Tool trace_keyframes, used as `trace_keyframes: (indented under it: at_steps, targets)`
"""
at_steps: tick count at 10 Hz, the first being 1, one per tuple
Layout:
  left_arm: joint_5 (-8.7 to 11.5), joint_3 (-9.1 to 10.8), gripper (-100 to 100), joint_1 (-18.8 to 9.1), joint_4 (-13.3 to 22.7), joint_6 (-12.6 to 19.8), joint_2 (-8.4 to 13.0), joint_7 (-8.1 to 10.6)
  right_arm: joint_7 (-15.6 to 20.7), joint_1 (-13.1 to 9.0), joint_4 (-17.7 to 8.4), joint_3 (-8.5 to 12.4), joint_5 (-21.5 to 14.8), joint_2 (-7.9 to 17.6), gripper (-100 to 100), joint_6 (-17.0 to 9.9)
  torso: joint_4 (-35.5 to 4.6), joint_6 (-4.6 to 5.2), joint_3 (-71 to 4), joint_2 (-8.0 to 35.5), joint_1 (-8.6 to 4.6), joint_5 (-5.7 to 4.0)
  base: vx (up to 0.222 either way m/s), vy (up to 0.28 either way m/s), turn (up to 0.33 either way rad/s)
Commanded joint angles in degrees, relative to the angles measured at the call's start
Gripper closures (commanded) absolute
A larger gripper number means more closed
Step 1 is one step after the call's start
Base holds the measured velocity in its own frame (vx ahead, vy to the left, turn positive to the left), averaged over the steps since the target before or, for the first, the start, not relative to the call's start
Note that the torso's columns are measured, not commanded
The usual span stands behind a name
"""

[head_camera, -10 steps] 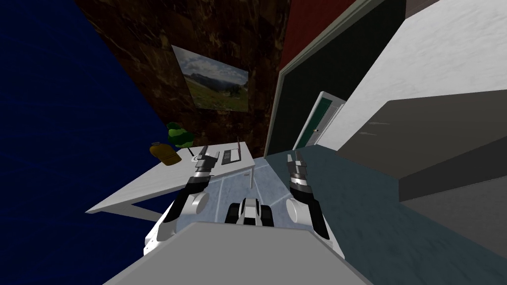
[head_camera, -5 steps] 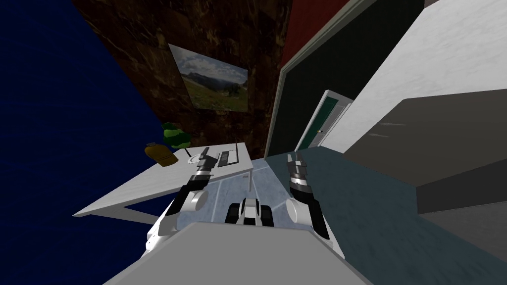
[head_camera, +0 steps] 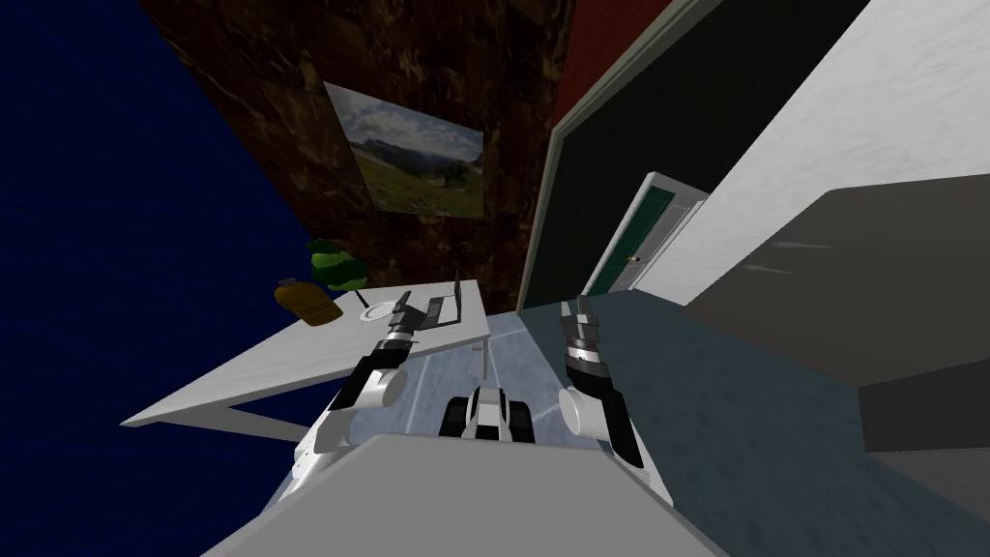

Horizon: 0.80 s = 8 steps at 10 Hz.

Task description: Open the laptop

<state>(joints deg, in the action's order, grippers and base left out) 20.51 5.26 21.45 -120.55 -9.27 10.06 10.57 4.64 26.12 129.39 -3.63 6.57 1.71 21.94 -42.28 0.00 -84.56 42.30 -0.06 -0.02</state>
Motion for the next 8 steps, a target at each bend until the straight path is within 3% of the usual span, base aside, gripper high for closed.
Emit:
trace_keyframes:
  at_steps: [1,8]
  targets:
    - [2.31,0.99,-100,-0.57,1.81,2.98,-0.09,1.0,0.0,0.0,0.0,0.0,0.0,0.0,0,0.0,-0.01,0.0,0.01,0.0,0.04,0.01,0.104,-0.116,0.064]
    - [8.42,3.74,-100,-2.64,6.15,11.7,-3.26,3.31,0.0,0.0,0.0,0.0,0.0,0.0,0,0.0,0.0,0.0,0.0,-0.03,0.17,0.05,0.113,-0.123,0.079]
